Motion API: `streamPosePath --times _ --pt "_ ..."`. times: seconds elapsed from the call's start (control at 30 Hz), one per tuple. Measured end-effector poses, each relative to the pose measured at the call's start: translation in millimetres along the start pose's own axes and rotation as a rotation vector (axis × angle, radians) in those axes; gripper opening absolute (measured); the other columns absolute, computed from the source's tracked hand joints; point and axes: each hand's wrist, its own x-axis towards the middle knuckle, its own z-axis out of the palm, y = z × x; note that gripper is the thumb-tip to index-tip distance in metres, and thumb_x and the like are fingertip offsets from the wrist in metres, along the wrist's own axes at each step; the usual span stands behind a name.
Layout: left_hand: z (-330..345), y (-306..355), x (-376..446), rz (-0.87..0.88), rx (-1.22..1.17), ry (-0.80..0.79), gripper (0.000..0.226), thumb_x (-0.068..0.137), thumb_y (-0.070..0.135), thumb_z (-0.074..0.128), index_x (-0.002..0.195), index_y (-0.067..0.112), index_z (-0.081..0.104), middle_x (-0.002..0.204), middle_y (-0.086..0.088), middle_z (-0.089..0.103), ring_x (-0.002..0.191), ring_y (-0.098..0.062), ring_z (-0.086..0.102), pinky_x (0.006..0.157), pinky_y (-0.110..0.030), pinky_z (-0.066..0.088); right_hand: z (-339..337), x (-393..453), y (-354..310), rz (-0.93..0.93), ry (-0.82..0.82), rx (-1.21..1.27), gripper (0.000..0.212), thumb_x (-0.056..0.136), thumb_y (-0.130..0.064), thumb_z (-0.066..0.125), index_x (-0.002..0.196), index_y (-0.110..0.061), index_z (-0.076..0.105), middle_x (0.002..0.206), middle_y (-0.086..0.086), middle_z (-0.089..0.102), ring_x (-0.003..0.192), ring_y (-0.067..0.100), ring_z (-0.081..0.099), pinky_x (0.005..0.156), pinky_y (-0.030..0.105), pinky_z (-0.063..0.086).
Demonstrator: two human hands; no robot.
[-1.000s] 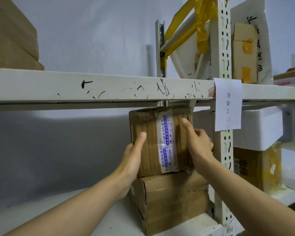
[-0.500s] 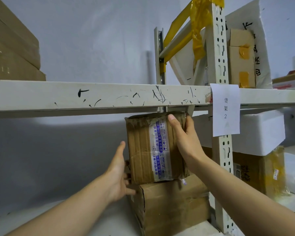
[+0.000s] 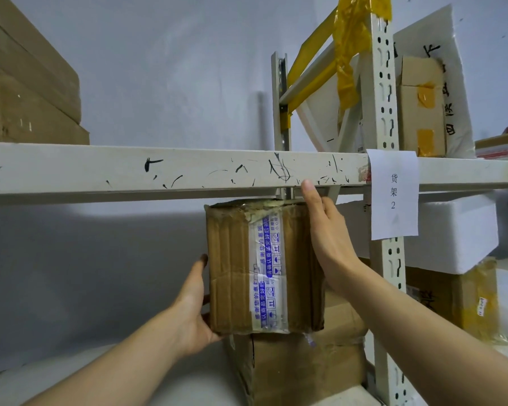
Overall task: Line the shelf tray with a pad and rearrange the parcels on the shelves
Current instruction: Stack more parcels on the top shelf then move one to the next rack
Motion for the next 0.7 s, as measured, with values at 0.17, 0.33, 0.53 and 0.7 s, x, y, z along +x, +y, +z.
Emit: streamPosePath --times 0.17,0.33,0.53,0.7 --pt "4 -3 -8 0.004 0.077 -0.155 0.072 0.083 0.074 0.051 0.117 0.014 0.071 0.106 -0.018 0.075 0.091 -0.036 0.074 0.076 -0.047 0.059 -3 -2 -7 0.030 -0.038 0.039 0.047 0.095 -0.059 0.052 0.127 -0.025 0.056 0.114 -0.003 0.064 0.108 0.016 0.061 0.091 0.037 0.045" --pt "4 -5 -23 0.074 0.056 -0.101 0.069 0.086 0.074 0.046 0.111 0.015 0.072 0.099 -0.019 0.076 0.091 -0.037 0.074 0.078 -0.049 0.059 -7 -9 -10 0.023 -0.009 0.074 0.027 0.098 -0.044 0.053 0.112 -0.024 0.063 0.101 0.001 0.064 0.100 0.018 0.060 0.079 0.035 0.041" --pt "-25 1 -52 0.048 0.038 -0.055 0.082 0.085 0.081 0.037 0.111 0.013 0.074 0.103 -0.022 0.075 0.097 -0.040 0.072 0.093 -0.059 0.053 -2 -42 -23 0.022 -0.074 0.088 0.038 0.092 -0.051 0.050 0.112 -0.025 0.069 0.110 0.006 0.068 0.106 0.024 0.063 0.082 0.036 0.045" --pt "-73 -2 -92 0.032 0.055 -0.060 0.081 0.082 0.082 0.040 0.110 0.014 0.074 0.104 -0.022 0.075 0.099 -0.041 0.071 0.097 -0.060 0.050 20 -77 -45 0.014 -0.154 0.049 0.037 0.100 -0.044 0.044 0.091 -0.025 0.074 0.079 -0.001 0.069 0.083 0.017 0.061 0.072 0.035 0.040"
